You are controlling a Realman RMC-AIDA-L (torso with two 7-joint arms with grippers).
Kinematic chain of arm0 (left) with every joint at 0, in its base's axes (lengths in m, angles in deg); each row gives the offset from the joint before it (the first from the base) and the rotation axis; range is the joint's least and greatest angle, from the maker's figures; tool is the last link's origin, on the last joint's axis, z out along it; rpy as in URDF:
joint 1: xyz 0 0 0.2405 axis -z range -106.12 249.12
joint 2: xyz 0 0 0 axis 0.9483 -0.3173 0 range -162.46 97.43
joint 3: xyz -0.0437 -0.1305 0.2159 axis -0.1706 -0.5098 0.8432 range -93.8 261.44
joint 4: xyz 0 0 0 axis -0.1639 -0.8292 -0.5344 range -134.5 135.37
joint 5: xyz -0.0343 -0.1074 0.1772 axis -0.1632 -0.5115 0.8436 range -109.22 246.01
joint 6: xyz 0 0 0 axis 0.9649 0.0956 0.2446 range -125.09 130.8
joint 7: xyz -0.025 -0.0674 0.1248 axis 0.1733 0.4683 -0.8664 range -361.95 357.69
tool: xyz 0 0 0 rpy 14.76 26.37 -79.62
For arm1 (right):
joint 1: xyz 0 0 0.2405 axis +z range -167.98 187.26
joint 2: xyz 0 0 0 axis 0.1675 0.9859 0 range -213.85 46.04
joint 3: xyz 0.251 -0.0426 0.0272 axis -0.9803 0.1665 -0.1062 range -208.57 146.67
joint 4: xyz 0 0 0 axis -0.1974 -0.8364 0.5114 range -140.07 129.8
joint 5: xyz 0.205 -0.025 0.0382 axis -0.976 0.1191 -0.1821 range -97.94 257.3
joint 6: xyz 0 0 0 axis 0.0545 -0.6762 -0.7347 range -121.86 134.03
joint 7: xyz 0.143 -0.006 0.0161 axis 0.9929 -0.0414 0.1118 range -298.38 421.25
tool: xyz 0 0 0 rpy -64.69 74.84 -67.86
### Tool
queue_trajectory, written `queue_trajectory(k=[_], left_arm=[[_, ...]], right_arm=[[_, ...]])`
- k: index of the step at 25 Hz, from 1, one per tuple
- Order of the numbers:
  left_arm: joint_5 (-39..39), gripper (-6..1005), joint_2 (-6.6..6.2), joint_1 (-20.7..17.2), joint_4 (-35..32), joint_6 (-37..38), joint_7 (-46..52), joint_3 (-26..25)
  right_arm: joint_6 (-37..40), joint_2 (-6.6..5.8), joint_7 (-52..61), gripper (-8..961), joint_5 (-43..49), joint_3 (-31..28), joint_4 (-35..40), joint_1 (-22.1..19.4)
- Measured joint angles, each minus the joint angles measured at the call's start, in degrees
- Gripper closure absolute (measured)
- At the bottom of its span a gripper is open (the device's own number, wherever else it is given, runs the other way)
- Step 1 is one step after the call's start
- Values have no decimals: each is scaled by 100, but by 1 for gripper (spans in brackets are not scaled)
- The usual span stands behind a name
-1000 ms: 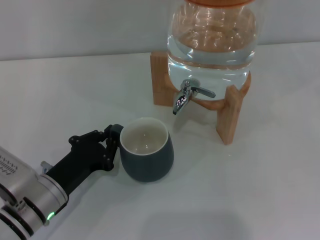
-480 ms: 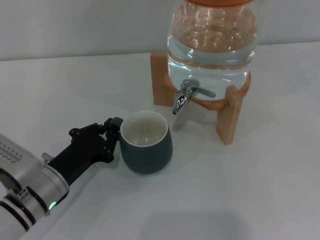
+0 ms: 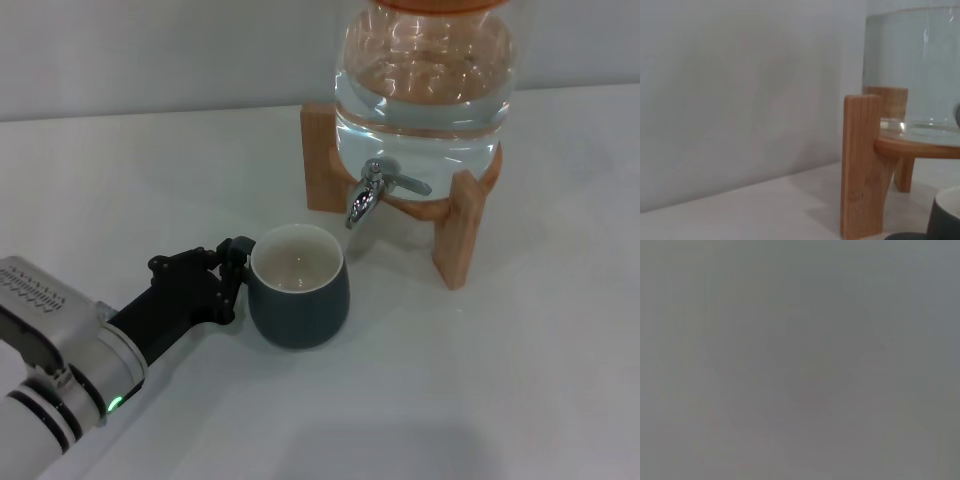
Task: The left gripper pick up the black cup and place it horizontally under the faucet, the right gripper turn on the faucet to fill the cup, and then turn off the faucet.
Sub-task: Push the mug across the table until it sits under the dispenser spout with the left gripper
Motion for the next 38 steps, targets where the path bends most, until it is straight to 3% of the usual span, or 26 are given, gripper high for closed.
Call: queue_trajectory(k=[38], left_arm=[[-9, 896, 26, 380, 83, 328, 9, -209]], right_arm=[[-48, 9, 0, 113, 0, 0, 0, -1]])
